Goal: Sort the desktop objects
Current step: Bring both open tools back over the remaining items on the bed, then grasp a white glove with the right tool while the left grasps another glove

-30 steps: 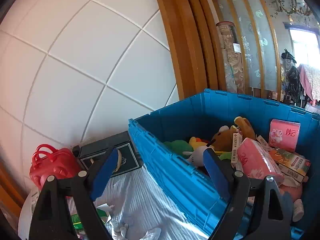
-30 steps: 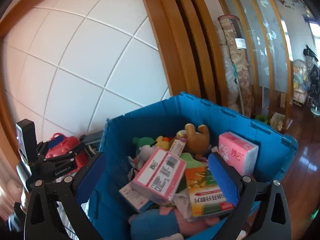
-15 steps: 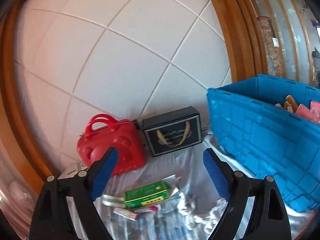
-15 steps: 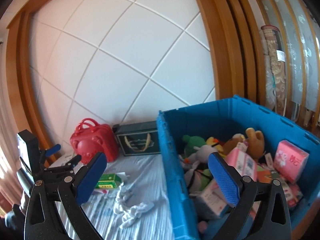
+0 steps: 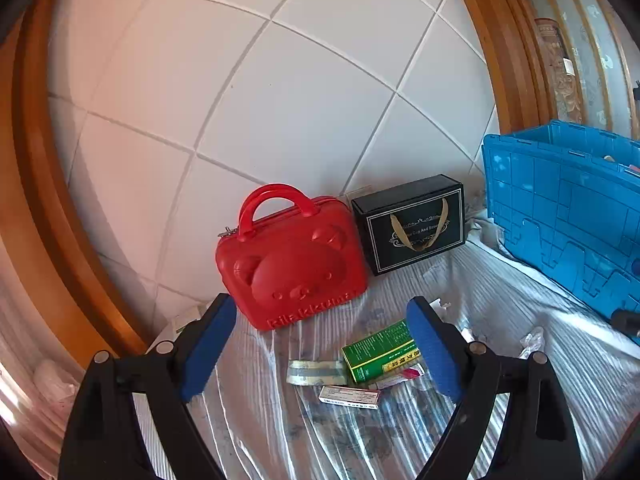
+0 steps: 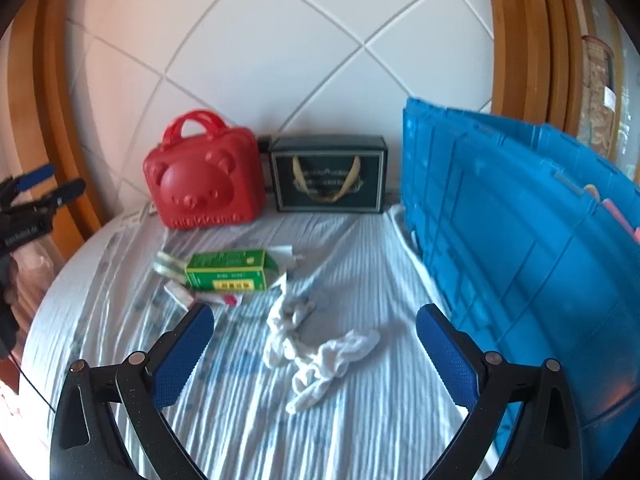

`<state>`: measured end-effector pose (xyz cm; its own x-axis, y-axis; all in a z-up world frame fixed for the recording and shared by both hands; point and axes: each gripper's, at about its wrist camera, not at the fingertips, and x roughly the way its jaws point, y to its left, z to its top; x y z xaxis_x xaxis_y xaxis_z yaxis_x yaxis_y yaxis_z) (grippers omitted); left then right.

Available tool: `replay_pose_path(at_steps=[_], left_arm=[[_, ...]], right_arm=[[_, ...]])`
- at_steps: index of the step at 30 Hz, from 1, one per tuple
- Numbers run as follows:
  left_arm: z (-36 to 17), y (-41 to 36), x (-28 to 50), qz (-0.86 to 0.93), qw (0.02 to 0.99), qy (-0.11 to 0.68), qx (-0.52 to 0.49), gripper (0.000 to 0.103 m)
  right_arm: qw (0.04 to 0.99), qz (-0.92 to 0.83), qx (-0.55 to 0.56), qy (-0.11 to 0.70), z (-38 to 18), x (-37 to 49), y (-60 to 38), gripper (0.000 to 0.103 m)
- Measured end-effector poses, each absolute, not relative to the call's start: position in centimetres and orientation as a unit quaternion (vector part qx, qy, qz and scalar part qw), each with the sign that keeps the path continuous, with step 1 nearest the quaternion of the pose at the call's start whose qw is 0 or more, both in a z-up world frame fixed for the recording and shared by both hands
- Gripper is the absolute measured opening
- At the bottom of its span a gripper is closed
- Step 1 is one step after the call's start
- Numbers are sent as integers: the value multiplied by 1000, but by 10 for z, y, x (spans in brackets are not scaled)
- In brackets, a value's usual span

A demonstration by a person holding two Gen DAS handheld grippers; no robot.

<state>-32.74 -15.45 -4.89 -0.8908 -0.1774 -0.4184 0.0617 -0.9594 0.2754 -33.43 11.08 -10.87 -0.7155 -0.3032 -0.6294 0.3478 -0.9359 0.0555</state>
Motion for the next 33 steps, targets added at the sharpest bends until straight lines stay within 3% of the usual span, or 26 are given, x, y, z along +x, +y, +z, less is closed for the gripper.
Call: replay_pose_path(at_steps=[5, 10, 12, 19, 21, 25, 28, 30, 31, 32, 33], left_arm=[[-79, -148, -342, -962, 35, -105, 248, 88], [-143, -112, -375, -946, -14, -87, 313, 88], [-167, -93, -386, -940, -31, -90, 328, 88], [-236, -45, -432, -906, -93, -122, 395, 87], [-248, -39, -443, -899, -108, -130, 404, 87], [-268, -29, -460, -881, -147, -128, 431, 87], [-284, -22, -471, -867, -164, -128, 452, 87], [-294, -22, -477, -861, -180, -112, 463, 69], [-301, -23, -480, -854, -183, -104, 476, 39], [-308, -25, -485, -848, -174, -99, 490, 26], [-311, -29, -485, -850, -176, -90, 488, 25]], right_arm=[[171, -896, 406, 53, -159, -355, 103, 103], [178, -861, 475, 37, -208, -388, 116, 102], [174, -858, 480, 47, -224, -395, 118, 92], [185, -829, 526, 46, -280, -437, 119, 80], [184, -825, 531, 56, -293, -449, 114, 67], [194, -818, 531, 103, -313, -458, 95, 57], [214, -813, 534, 88, -312, -457, 94, 26], [210, -816, 534, 74, -310, -454, 101, 21], [207, -816, 535, 67, -309, -453, 104, 21], [206, -817, 536, 58, -307, -451, 109, 21], [204, -817, 536, 53, -306, -450, 112, 21]])
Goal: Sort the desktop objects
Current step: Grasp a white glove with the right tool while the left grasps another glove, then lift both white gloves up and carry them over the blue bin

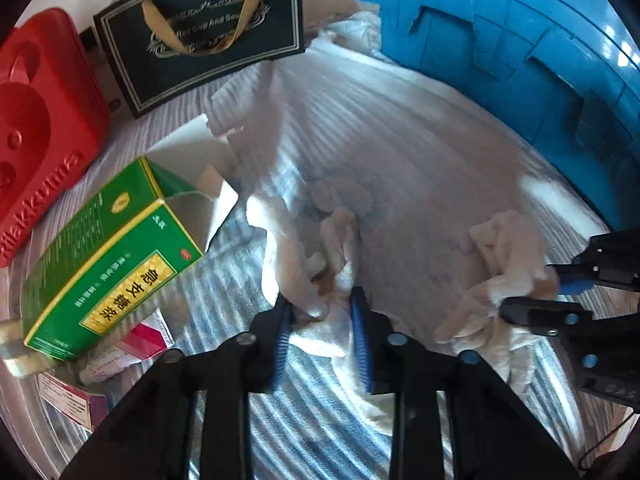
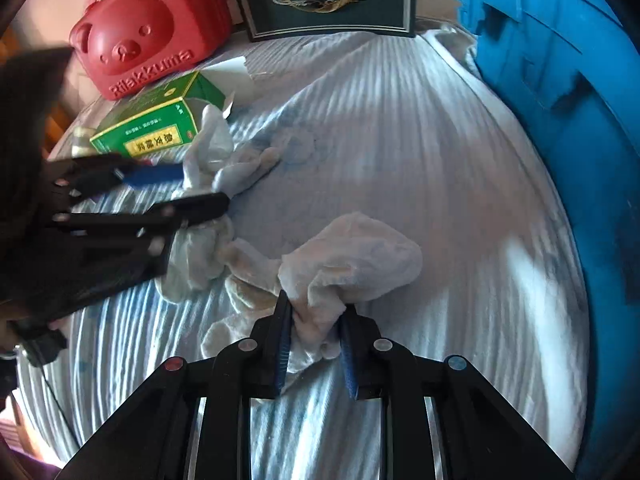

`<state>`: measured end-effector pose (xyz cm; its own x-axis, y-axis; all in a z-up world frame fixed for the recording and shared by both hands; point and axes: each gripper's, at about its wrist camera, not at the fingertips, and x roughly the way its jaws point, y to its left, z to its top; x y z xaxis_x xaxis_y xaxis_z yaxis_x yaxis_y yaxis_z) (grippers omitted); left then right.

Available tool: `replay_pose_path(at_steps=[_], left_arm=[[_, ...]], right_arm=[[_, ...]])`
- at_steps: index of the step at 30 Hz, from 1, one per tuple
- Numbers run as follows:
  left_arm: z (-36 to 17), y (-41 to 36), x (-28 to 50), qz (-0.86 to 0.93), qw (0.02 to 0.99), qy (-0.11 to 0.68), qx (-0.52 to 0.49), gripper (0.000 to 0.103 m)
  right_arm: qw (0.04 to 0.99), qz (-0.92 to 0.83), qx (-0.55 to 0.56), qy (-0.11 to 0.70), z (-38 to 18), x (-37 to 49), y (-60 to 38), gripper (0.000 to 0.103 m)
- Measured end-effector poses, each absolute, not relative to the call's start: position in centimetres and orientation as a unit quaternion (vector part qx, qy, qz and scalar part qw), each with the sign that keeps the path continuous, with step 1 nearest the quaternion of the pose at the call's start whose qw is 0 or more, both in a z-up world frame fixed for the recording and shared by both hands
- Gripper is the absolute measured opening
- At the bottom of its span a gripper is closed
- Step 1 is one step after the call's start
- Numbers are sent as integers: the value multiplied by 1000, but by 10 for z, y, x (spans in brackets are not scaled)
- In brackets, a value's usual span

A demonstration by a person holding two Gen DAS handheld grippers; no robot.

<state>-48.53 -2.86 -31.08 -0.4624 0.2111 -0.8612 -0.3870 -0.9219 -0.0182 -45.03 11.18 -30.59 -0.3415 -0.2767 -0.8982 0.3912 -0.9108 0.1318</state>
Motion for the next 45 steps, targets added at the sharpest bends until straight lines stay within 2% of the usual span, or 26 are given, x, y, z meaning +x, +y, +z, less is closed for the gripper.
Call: replay_pose_path(at_steps=[5, 14, 25, 34, 39, 45], left_arm=[[-304, -28, -478, 847, 192, 111, -484, 16], [-252, -40, -450, 866, 206, 100, -444, 15], [-142, -44, -402, 913, 212, 103, -333, 15], [-45, 1, -365, 923, 293, 112, -221, 15], [-10, 57, -359, 915, 334, 133, -182, 15], [24, 136, -371, 907, 367, 137, -156, 15]], right_arm=[[198, -814, 543, 50, -303, -448, 117, 21], [223, -833, 502, 64, -260, -426, 106, 19], [229, -894, 381, 47, -142, -369, 109, 19], [131, -957, 260, 17, -33, -305, 164, 19], [56, -978, 199, -1, 14, -267, 229, 19], [-8, -985, 169, -15, 44, -270, 307, 21]])
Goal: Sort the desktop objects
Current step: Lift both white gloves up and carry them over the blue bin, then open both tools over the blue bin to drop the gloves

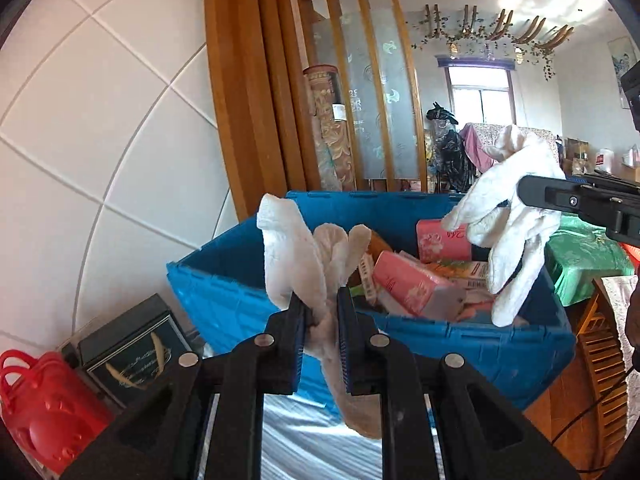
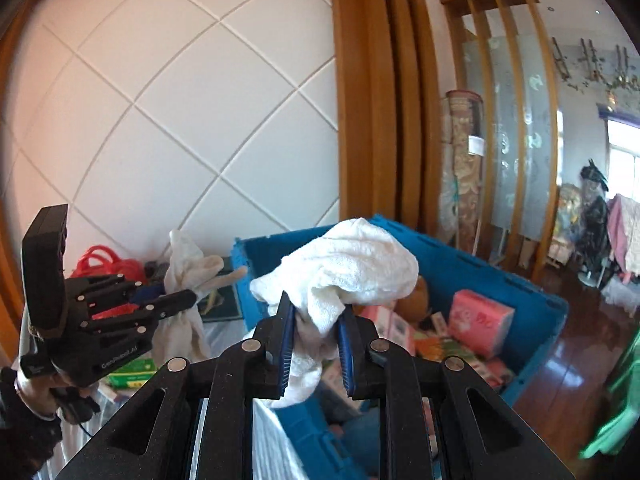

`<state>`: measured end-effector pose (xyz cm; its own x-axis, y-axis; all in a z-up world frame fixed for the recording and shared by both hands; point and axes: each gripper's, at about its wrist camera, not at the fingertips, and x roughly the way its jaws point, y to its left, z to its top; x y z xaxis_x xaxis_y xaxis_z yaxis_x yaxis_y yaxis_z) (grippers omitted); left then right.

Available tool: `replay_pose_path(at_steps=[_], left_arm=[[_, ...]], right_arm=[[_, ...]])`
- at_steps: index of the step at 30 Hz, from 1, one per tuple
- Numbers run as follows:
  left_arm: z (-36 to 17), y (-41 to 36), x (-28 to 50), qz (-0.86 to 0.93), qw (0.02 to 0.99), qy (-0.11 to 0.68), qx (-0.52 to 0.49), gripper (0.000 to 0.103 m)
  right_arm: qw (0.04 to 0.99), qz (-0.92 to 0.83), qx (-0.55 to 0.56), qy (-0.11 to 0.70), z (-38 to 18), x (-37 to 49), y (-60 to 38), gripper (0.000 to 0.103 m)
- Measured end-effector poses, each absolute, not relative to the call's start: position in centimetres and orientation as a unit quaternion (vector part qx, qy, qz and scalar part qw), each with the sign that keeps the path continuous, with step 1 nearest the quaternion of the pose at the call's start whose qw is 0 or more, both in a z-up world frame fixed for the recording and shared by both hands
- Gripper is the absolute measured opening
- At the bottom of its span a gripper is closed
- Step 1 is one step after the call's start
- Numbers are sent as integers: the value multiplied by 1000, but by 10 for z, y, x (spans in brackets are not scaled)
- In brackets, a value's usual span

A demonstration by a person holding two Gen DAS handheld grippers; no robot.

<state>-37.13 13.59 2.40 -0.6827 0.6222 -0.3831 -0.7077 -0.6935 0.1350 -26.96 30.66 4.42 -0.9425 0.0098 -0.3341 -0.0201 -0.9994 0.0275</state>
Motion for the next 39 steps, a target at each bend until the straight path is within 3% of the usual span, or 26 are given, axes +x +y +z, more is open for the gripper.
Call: replay_pose_path(at_steps=[7, 8, 9, 10, 11, 13, 16, 21, 28, 39], left_arm=[[47, 220, -398, 898, 378, 152, -165, 15], [49, 230, -405, 900, 372, 155, -164, 20], [53, 240, -411, 904, 363, 157, -163, 25], [57, 248, -416, 908, 352, 161, -163, 39], [61, 254, -420, 911, 340, 164, -164, 59], [67, 258, -422, 919, 326, 164, -152, 81], [70, 258, -420, 929, 306, 161, -132, 90], [58, 250, -416, 935, 291, 145, -141, 90], [33, 234, -399, 950, 239, 145, -142, 91], [23, 194, -385, 974, 126, 133, -135, 91]], right_arm=[[40, 983, -178, 27, 59, -305, 382, 25], [45, 980, -189, 35, 56, -318, 395, 40], [51, 976, -208, 43, 53, -331, 406, 70], [55, 972, -221, 53, 51, -343, 418, 88], [54, 972, -221, 63, 46, -346, 428, 103], [48, 971, -223, 77, 43, -344, 442, 102], [52, 974, -205, 79, 44, -333, 457, 102], [39, 974, -195, 105, 44, -319, 470, 103], [43, 980, -186, 51, 33, -321, 459, 103], [17, 981, -191, 42, 19, -315, 443, 103]])
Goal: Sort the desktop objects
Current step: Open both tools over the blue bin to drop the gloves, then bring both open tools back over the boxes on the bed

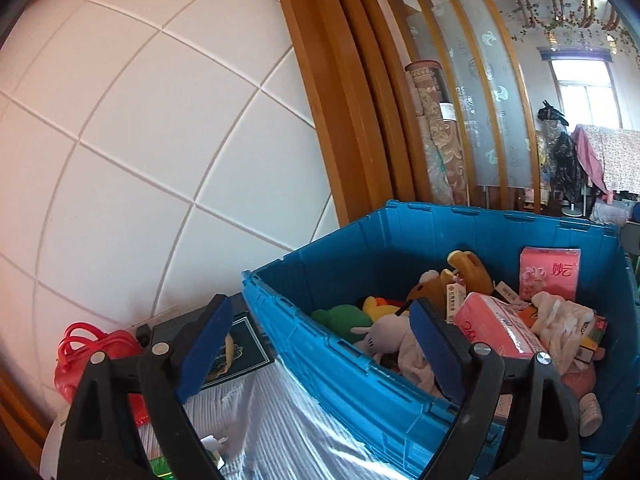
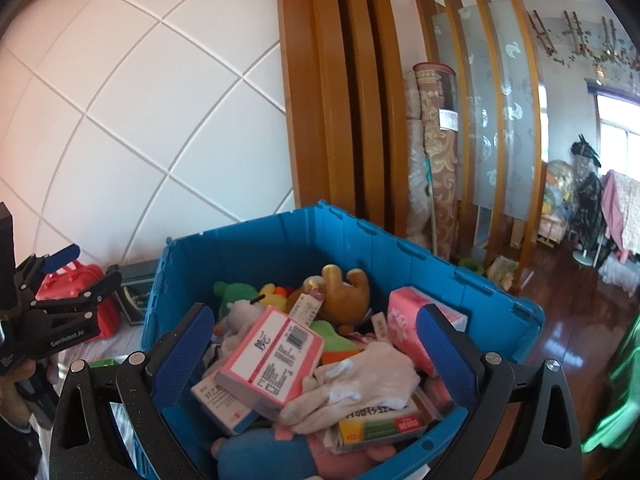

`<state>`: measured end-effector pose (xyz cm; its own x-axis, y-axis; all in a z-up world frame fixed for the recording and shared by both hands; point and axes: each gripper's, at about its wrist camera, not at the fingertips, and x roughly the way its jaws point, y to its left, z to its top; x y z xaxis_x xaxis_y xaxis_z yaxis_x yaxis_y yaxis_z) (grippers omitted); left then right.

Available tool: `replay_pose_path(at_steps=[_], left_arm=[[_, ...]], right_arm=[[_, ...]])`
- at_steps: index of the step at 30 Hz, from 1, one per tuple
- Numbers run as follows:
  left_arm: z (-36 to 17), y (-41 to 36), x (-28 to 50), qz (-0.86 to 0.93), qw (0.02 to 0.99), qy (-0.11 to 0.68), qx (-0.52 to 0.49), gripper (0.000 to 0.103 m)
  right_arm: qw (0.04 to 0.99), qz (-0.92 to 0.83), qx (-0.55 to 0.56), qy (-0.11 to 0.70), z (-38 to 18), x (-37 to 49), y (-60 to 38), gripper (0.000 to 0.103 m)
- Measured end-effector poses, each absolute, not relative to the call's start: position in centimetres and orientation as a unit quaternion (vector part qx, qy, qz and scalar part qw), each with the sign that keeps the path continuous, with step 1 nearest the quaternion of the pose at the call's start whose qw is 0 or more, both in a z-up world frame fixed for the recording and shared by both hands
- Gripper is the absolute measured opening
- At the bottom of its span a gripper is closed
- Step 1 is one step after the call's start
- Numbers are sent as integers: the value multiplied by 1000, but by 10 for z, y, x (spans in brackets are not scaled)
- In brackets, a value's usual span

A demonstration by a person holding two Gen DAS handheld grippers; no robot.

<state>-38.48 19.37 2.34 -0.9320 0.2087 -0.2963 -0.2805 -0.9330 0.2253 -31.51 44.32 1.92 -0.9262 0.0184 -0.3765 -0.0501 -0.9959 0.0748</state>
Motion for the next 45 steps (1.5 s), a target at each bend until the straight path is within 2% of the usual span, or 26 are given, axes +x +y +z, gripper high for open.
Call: replay_pose_path(at_steps=[17, 32, 37, 40, 45], left_arm=[[12, 114, -361, 981, 48, 128, -140, 91], [-19, -97, -305, 967, -78, 175, -168, 91], [-30, -151, -300, 963, -102, 166, -185, 91], [-42, -176, -300, 962, -114, 158, -193, 91], [-72, -206, -312, 955, -119, 141, -231, 91]], right_arm=[[-17, 983, -180, 39, 23, -298, 386, 103], [-135, 970, -198, 25, -4, -290, 203, 103], [-186, 970, -158, -19, -17, -288, 145, 103], [-228, 935, -257, -84, -51, -323, 99, 103], [-284, 909, -286, -107, -86, -351, 58, 103]])
